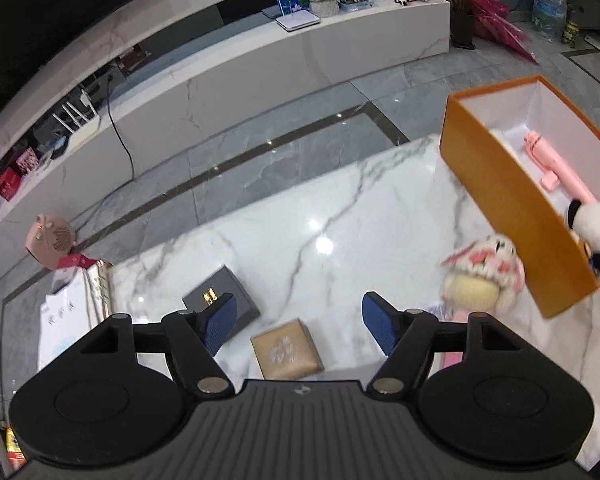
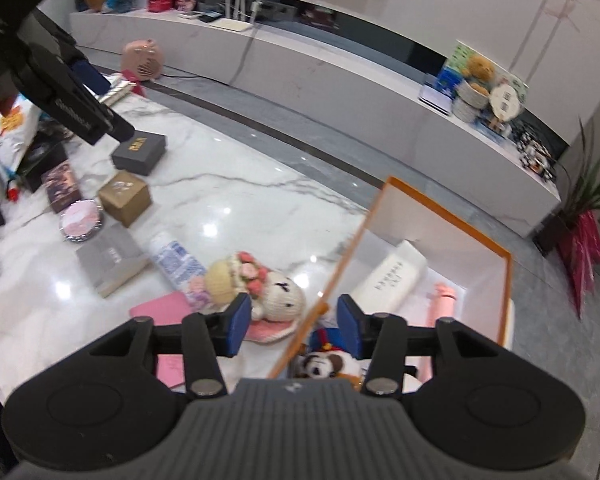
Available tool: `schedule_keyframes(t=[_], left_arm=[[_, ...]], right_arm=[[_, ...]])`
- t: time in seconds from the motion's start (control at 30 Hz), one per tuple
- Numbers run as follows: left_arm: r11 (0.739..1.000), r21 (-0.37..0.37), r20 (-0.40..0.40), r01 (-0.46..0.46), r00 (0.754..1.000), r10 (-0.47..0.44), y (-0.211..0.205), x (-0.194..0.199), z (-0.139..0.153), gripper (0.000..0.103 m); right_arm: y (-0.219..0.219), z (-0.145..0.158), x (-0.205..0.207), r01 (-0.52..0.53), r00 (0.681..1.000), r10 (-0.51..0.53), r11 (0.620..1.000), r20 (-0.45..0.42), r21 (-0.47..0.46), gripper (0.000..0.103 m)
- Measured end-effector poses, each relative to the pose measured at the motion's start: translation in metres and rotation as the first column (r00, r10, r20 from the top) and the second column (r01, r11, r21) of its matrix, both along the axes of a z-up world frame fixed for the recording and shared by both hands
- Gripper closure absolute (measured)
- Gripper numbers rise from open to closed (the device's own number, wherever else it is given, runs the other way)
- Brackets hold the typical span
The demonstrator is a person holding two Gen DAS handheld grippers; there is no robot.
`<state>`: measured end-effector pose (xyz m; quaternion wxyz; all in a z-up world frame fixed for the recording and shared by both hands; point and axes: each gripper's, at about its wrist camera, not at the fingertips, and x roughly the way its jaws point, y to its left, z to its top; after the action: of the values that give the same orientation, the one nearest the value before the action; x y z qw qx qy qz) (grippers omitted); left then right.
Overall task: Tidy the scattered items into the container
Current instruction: 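Move both tools back over the table toward the grey book and pink wallet, then grasp the grey book with the left tool while the right tool grasps the pink wallet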
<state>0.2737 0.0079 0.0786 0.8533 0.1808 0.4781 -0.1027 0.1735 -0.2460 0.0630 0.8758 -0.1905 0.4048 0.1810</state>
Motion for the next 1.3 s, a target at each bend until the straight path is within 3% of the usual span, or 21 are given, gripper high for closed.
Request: schedule_keyframes(t=[0.23,0.53,0.73,0.83,0.97,1.3], left_arm=[[0.999,0.010,-0.029,0.043,0.999,-0.043,0.022,-0.017,-0.039,0.021],[0.997,-0.073,0.108,0.018,0.994,-0.010,0.018,-0.074,-0.087,0.017],[0.996,-0.088,0.135,-0.025,0.990,0.036,0.019,-0.094,-0.126,0.017],[0.992,-0.112,0.151,-0.051,0.986,0.067,0.024,-0.099,-0.134,0.017],[0.982,-0.180,0.157,-0.061,0.984,0.090,0.031,-0.106,-0.141,0.017],[0.967,-0.246,0.166,-0.069,0.980,0.112,0.031,-0.118,-0.163,0.012]], right_arm=[[0.020,-0.013,-0.014,-0.050,0.999,0.050,0.999,0.007,0.021,0.044],[0.039,-0.046,-0.033,-0.100,0.994,0.097,0.993,0.051,0.063,0.041],[0.048,-0.079,-0.043,-0.148,0.988,0.146,0.987,0.044,0.060,0.040],[0.049,-0.096,-0.045,-0.167,0.986,0.166,0.984,0.029,0.059,0.027],[0.047,-0.117,-0.044,-0.169,0.986,0.169,0.984,0.004,0.053,0.027],[0.052,-0.154,-0.032,-0.158,0.986,0.161,0.985,-0.047,0.076,0.023]])
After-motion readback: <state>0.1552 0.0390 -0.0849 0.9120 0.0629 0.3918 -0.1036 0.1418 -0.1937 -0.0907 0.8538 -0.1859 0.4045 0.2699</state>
